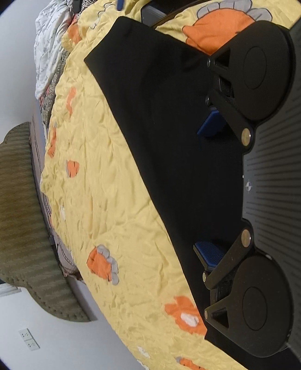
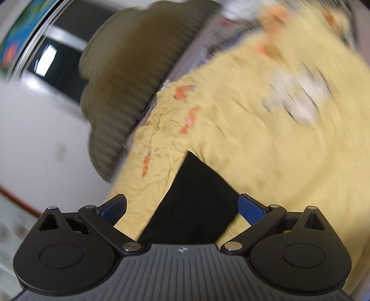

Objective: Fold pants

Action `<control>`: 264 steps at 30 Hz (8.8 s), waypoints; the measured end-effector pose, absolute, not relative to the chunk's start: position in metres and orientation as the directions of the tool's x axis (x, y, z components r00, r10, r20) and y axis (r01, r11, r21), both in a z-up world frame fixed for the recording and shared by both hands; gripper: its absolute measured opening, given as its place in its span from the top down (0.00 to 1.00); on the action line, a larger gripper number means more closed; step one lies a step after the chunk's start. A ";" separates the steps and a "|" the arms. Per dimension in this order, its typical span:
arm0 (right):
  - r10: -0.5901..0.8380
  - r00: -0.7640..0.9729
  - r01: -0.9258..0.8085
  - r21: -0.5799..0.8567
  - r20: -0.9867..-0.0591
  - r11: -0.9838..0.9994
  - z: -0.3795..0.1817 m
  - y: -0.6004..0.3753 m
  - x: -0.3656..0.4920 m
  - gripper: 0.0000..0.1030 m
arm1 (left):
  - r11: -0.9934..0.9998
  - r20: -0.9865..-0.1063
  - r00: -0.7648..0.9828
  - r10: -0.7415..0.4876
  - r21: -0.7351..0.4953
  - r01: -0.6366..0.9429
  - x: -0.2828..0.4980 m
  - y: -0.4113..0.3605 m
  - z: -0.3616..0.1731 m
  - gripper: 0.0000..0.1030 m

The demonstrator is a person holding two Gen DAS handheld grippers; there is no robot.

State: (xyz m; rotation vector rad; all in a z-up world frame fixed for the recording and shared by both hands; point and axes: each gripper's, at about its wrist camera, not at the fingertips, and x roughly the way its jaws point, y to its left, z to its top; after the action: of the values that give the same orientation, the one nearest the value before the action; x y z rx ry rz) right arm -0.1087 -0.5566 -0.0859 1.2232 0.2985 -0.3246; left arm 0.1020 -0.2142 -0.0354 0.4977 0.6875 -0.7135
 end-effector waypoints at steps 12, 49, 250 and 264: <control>-0.063 0.891 0.443 0.835 -0.449 0.326 -0.101 -0.539 -0.084 0.01 | 0.621 -0.722 0.559 -0.409 0.228 0.750 0.092 -0.225 -0.040 0.04; -0.297 0.813 0.146 -0.319 -0.500 0.936 -0.036 -0.321 0.009 0.44 | 0.561 -0.618 -0.076 -0.782 -0.753 0.344 0.187 -0.299 -0.051 0.89; 0.540 0.797 -0.380 0.471 -0.270 0.796 0.025 -0.146 0.089 0.85 | 0.913 -0.532 0.768 -0.358 -0.373 0.167 0.108 0.033 0.073 0.71; 0.293 0.903 -0.055 0.592 -0.314 0.804 -0.013 -0.290 0.044 0.85 | 0.863 -0.616 0.606 -0.504 -0.324 0.388 0.116 -0.141 0.035 0.61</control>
State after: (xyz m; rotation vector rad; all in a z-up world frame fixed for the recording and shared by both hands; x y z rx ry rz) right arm 0.0438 -0.2895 -0.0126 0.6123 0.4087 0.1919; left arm 0.1163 -0.1409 0.0353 -0.1638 0.7613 -0.5183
